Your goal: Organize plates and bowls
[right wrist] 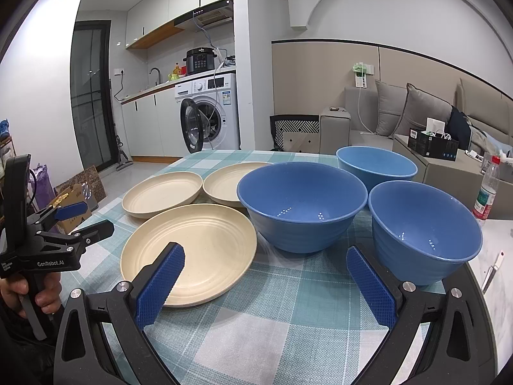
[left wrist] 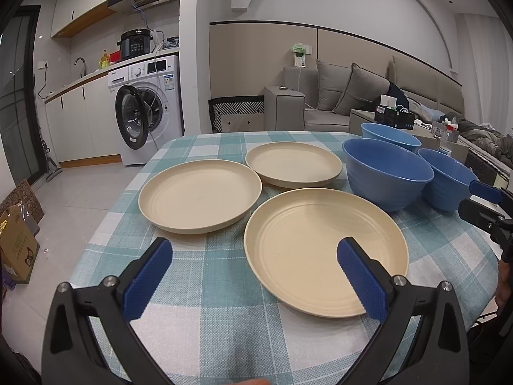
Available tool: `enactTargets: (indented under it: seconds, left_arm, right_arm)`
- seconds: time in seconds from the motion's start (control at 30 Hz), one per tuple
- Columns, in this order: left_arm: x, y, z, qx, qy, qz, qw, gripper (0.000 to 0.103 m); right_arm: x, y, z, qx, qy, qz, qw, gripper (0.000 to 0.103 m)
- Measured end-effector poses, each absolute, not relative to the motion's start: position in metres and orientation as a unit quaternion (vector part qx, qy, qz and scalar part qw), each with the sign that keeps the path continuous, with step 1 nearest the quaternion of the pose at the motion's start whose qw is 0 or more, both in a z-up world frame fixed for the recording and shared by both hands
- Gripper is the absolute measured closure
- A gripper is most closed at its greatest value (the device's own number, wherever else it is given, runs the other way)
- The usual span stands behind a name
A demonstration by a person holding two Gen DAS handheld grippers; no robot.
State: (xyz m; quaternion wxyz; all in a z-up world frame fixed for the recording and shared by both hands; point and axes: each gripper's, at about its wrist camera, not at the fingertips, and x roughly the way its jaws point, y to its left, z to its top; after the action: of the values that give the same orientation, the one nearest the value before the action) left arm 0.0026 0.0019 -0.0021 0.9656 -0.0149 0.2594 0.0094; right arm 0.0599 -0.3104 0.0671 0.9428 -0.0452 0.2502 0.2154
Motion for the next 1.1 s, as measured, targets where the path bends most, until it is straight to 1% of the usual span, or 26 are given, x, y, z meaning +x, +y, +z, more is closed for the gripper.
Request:
enactTargets:
  seconds: [1.1]
  left_arm:
    - [0.002, 0.0031, -0.0025, -0.011, 0.258, 0.01, 0.966, 0.0]
  right_arm:
    - [0.0585, -0.3108, 0.0682, -0.045, 0.25, 0.214, 0.943, 0.0]
